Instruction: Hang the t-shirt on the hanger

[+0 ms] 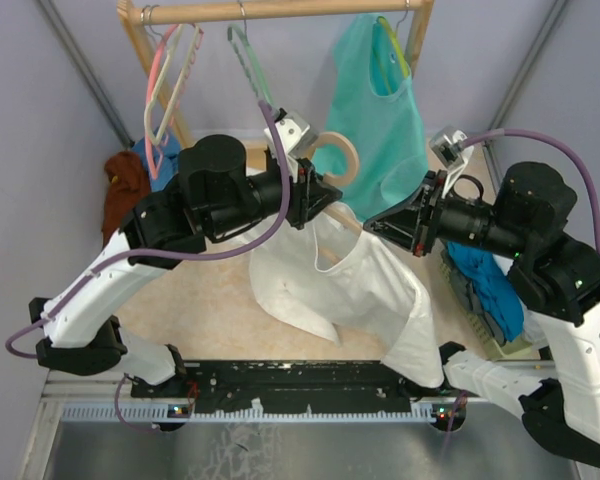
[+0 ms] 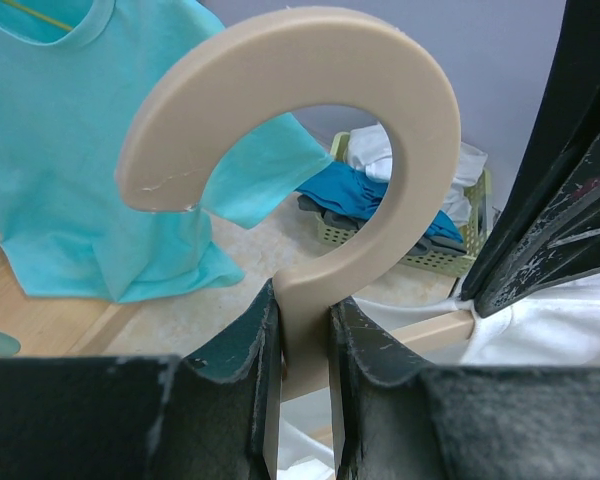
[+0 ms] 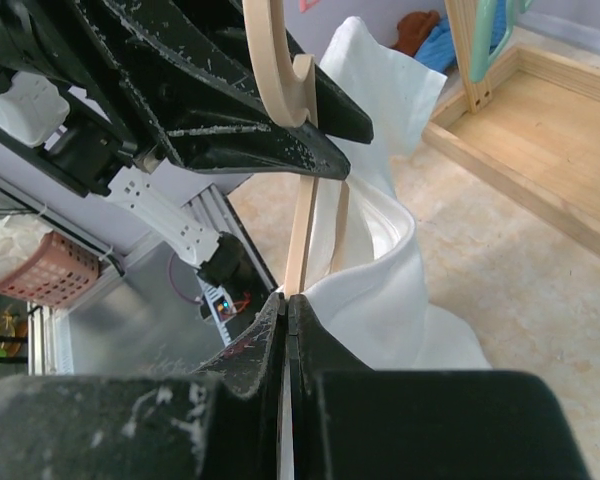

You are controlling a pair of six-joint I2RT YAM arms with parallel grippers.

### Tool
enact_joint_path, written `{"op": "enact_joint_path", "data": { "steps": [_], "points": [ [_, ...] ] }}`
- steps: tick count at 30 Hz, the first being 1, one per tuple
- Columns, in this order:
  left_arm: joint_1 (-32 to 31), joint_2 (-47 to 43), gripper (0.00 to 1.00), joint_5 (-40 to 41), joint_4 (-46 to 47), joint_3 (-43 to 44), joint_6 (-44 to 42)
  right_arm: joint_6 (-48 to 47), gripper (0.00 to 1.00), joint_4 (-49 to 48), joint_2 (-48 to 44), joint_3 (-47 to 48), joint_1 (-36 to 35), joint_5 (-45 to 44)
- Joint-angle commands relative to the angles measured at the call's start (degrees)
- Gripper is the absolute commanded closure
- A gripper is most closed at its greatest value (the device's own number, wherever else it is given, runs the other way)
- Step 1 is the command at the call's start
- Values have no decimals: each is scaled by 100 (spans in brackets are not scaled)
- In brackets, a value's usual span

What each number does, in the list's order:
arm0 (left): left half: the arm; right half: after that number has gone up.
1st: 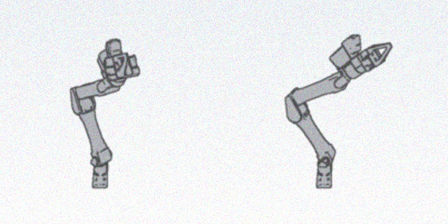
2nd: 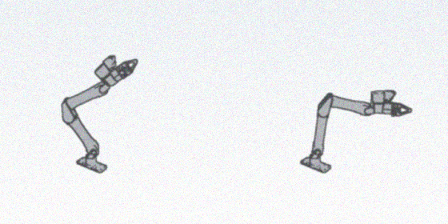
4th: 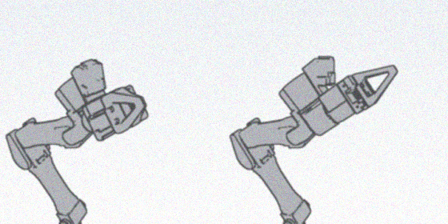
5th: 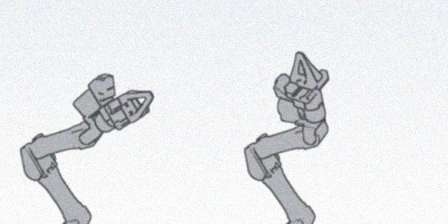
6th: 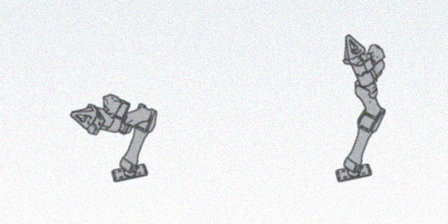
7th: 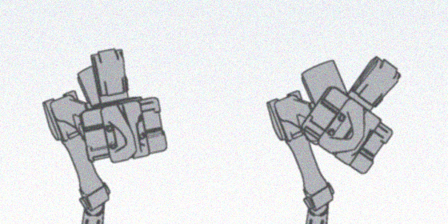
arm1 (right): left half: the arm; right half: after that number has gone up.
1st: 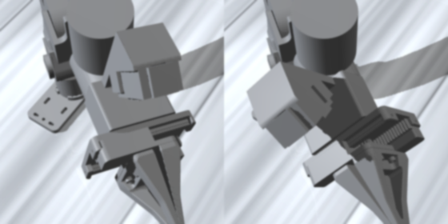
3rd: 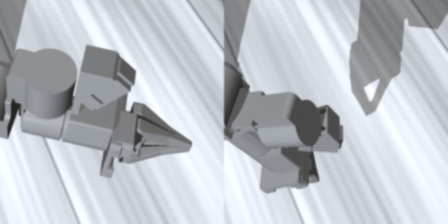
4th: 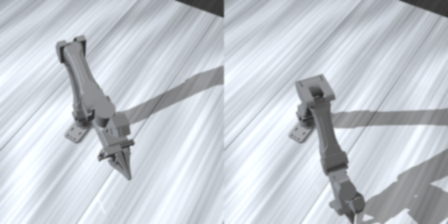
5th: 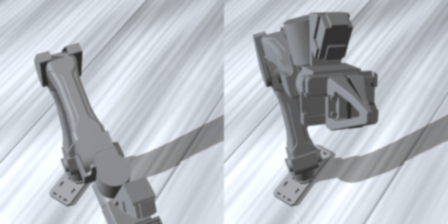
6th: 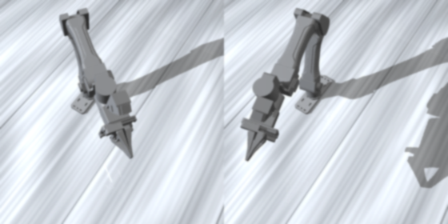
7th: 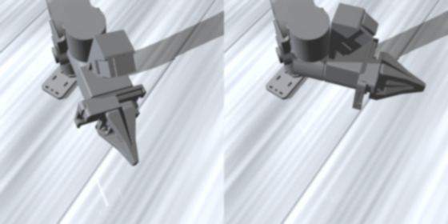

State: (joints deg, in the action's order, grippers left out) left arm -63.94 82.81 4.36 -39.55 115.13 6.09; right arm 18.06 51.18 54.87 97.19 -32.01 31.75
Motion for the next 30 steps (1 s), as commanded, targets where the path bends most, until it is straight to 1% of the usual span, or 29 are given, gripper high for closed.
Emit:
{"op": "enact_joint_path", "data": {
  "steps": [1, 3, 11, 16, 21, 30],
  "points": [
    [-48, 60, 95, -160, 428, 125, 99, 48, 99, -398, 74, 149, 9, 116],
    [-48, 45, 95, -119, 422, 120, 96, 35, 97, -318, 24, 91, 11, 104],
    [-48, 70, 95, 23, 420, 28, 53, -59, 80, -77, -272, -182, 11, 333],
    [-50, 40, 95, 55, 521, -68, 73, -155, 75, 172, -292, -166, 13, 318],
    [-57, 52, 95, 47, 546, -67, 69, -262, 72, 423, -310, -177, 13, 160],
    [-77, 80, 95, 11, 598, -59, 94, -412, 73, 643, -310, -246, 11, -141]
  ]
}}
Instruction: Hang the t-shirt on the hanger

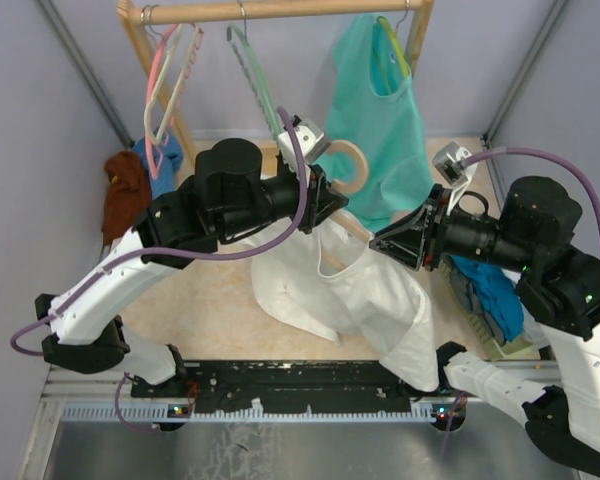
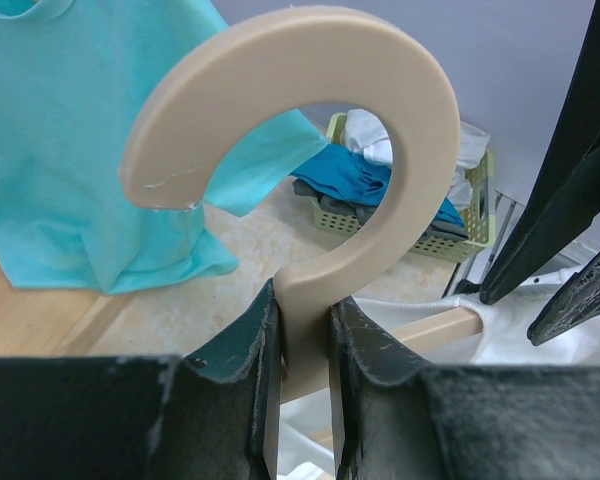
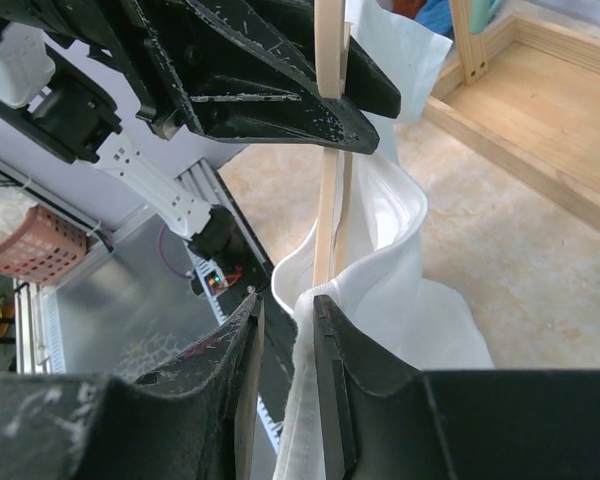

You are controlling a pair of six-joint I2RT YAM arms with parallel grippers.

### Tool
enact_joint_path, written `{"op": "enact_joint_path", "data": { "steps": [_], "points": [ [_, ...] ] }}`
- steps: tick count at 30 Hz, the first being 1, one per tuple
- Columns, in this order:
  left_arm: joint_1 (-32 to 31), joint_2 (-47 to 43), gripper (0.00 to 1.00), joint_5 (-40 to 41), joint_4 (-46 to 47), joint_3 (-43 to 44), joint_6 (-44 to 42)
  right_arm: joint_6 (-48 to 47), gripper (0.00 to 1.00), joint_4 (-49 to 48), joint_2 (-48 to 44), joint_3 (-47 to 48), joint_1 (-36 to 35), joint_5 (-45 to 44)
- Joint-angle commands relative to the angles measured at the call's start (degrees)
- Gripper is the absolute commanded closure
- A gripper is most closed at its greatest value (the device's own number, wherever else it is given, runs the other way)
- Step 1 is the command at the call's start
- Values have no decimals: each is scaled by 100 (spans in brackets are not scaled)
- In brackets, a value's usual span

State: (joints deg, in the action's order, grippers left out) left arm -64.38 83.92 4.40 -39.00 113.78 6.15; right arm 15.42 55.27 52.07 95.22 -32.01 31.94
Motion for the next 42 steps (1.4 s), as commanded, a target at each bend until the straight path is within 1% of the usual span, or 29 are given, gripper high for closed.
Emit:
{"op": "enact_joint_path", "data": {
  "steps": [1, 12, 20, 24, 28, 29, 30, 31, 32, 33, 35, 36, 40, 42],
  "points": [
    [-38, -28, 95, 7, 543, 77, 92, -160, 73, 234, -31, -78, 11, -177],
    [-57, -55, 95, 25, 625, 11, 67, -243, 72, 144, 111, -82, 12, -344],
    [-51, -42, 95, 59, 608, 65, 37, -283, 72, 62, 233, -65, 11, -285],
    [-48, 7, 95, 11, 614, 91, 50, -303, 76, 20, 233, -75, 11, -218],
    [-57, 37, 95, -54, 661, 56, 80, -294, 77, -33, 246, -48, 11, -107],
    [-55, 29, 95, -56, 685, 33, 84, -298, 81, -37, 238, -50, 15, -78],
    [-50, 24, 95, -54, 690, 12, 85, -302, 88, -41, 229, -66, 11, -48],
    [-52, 21, 93, -54, 692, 5, 80, -303, 93, -45, 206, -82, 11, -40],
    [-54, 19, 88, -47, 690, 4, 79, -310, 98, -50, 185, -101, 11, -44],
    [-52, 19, 81, -33, 687, 4, 75, -311, 100, -51, 154, -119, 11, -70],
    [-57, 19, 69, 17, 650, 25, 64, -310, 100, -49, 68, -170, 12, -117],
    [-53, 19, 66, 67, 610, 34, 49, -307, 100, -55, 33, -190, 12, -118],
    [-56, -73, 56, 297, 516, -18, -18, -273, 100, -73, -166, -353, 11, -148],
    [-50, -143, 53, 414, 477, -29, -41, -267, 100, -62, -300, -470, 11, -217]
  ]
}}
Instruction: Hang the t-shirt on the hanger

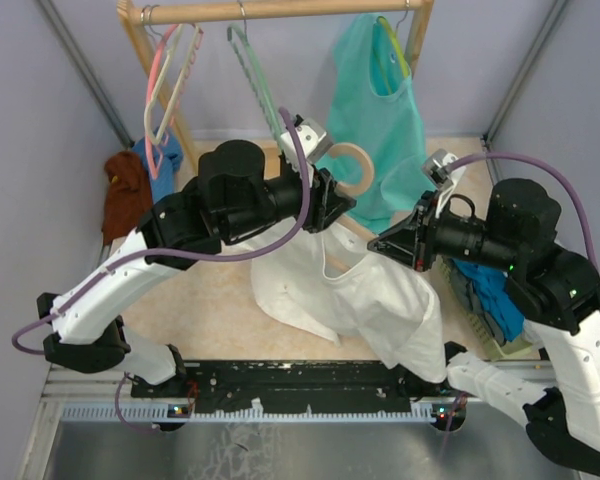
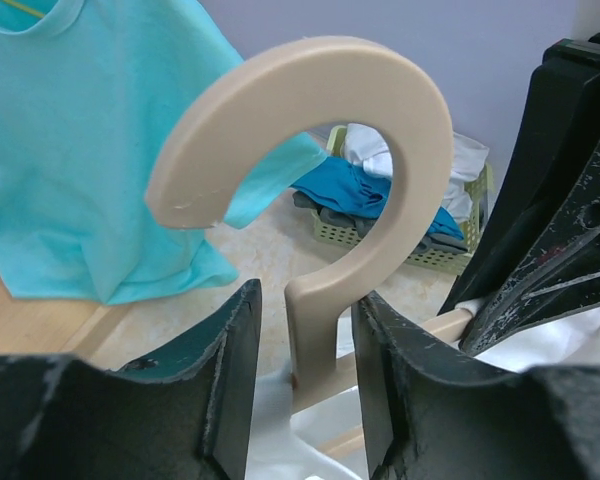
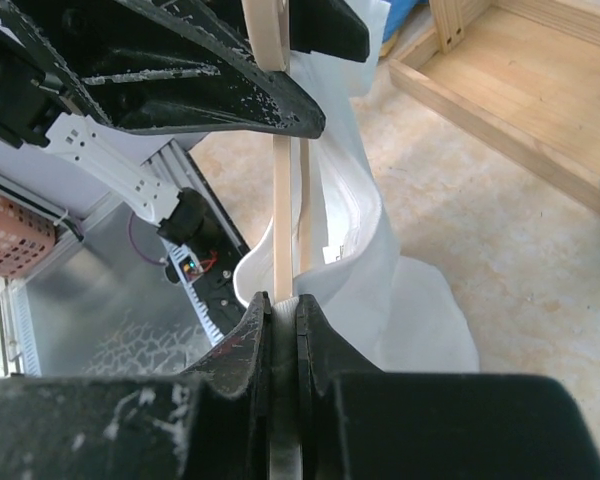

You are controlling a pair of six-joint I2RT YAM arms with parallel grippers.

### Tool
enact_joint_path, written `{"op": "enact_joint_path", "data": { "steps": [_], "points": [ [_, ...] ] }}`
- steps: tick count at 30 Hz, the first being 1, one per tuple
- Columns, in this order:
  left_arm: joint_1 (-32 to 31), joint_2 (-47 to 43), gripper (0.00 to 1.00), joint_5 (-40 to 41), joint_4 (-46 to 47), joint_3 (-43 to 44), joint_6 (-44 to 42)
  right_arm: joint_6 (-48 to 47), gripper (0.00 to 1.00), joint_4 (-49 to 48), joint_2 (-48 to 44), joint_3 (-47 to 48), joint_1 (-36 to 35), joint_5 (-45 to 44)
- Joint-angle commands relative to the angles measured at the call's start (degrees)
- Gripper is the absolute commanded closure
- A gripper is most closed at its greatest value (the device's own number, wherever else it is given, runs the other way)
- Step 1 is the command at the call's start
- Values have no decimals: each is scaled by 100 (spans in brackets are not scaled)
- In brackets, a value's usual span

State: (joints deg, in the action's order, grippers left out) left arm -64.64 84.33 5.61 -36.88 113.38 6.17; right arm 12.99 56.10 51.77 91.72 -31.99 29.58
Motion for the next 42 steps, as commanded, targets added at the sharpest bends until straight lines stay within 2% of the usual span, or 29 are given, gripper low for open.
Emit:
{"op": "enact_joint_path", "data": {
  "steps": [1, 8, 16, 23, 30, 36, 42],
  "points": [
    [-30, -215, 52, 341, 238, 14, -50, -11, 100, -137, -325, -166, 8, -28],
    [-29, -690, 49, 971, 5, -147, -59, 58, 100, 95, -606, -75, 8, -367],
    [-22, -1745, 48, 1947, -12, -1049, 314, 231, 100, 547, -844, 453, 8, -769],
    [-22, -2891, 49, 2018, 402, -2601, 839, 415, 100, 733, -723, 1458, 8, -974],
    [-22, -3560, 48, 1796, 733, -3505, 938, 480, 100, 826, -340, 2401, 9, -640],
    [-22, -4099, 44, 2163, 749, -4008, 732, 441, 100, 881, -93, 2814, 8, -432],
    [-22, -4213, 36, 1856, 1060, -4188, 547, 542, 100, 645, -63, 2692, 11, -138]
  ]
}}
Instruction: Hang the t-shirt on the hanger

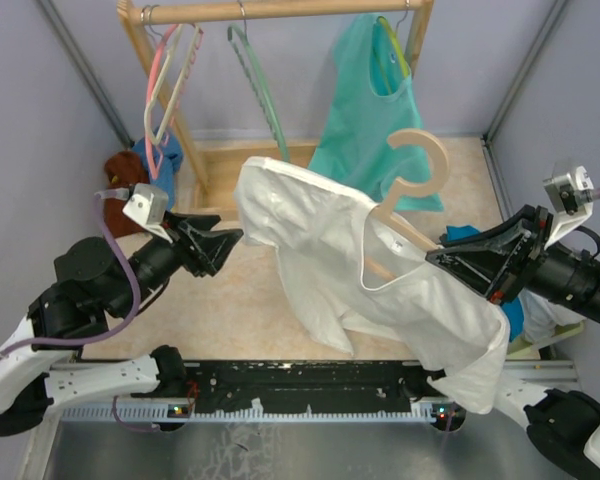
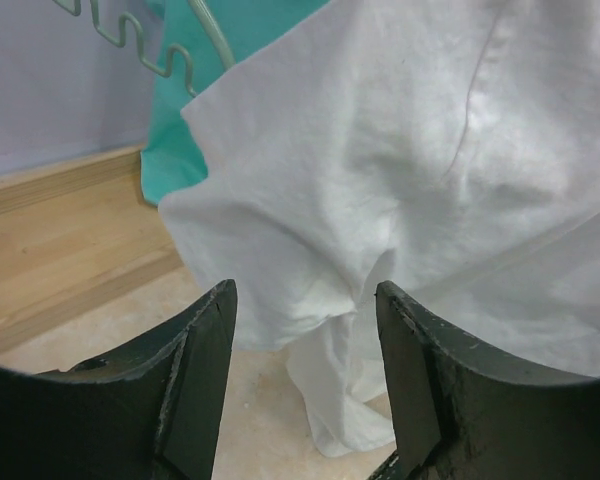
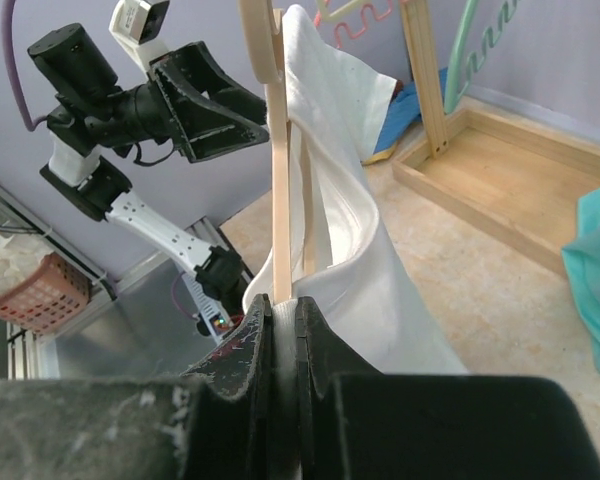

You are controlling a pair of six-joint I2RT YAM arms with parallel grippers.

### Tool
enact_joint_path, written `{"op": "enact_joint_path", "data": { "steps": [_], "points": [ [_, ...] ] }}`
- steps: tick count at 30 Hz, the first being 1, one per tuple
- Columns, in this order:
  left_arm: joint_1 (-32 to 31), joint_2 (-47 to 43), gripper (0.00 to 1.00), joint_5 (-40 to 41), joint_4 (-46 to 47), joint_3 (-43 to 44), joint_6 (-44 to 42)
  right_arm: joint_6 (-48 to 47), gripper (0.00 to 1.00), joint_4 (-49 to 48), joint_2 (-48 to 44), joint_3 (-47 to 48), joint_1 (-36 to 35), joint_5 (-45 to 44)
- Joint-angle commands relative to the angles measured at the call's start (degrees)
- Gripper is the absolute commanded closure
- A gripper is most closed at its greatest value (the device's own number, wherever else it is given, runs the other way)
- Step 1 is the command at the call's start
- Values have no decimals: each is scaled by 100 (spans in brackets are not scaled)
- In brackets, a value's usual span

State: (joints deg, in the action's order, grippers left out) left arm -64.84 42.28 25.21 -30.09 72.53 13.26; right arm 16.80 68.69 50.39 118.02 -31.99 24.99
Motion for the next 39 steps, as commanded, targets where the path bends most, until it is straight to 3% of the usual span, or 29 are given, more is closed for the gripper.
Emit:
{"op": "enact_joint_path", "data": {
  "steps": [1, 4, 8, 17, 23, 33, 36, 39],
  "points": [
    [-5, 29, 36, 17, 263, -95, -128, 190, 100, -643, 79, 64, 9, 375],
    [-1, 118, 36, 465, -75, -68, 60, 250, 100, -687, 63, 125, 8, 552],
    [-2, -88, 34, 429, 37, -227, 92, 302, 100, -563, -3, 232, 9, 675],
    [-7, -777, 33, -733, 288, -426, -71, 468, 100, -307, -367, 303, 8, 819],
    [-3, -1091, 30, -810, 291, -707, 0, 563, 100, -430, -403, 273, 8, 1045],
    [-5, -1139, 26, -2014, 991, -1065, -60, 733, 100, -801, -505, 28, 8, 1312],
    [-3, -1116, 28, -2285, 1212, -1095, -94, 746, 100, -918, -558, -188, 8, 1306],
    [-9, -1102, 38, -2337, 1324, -1099, -112, 730, 100, -964, -590, -305, 8, 1267]
  ]
}}
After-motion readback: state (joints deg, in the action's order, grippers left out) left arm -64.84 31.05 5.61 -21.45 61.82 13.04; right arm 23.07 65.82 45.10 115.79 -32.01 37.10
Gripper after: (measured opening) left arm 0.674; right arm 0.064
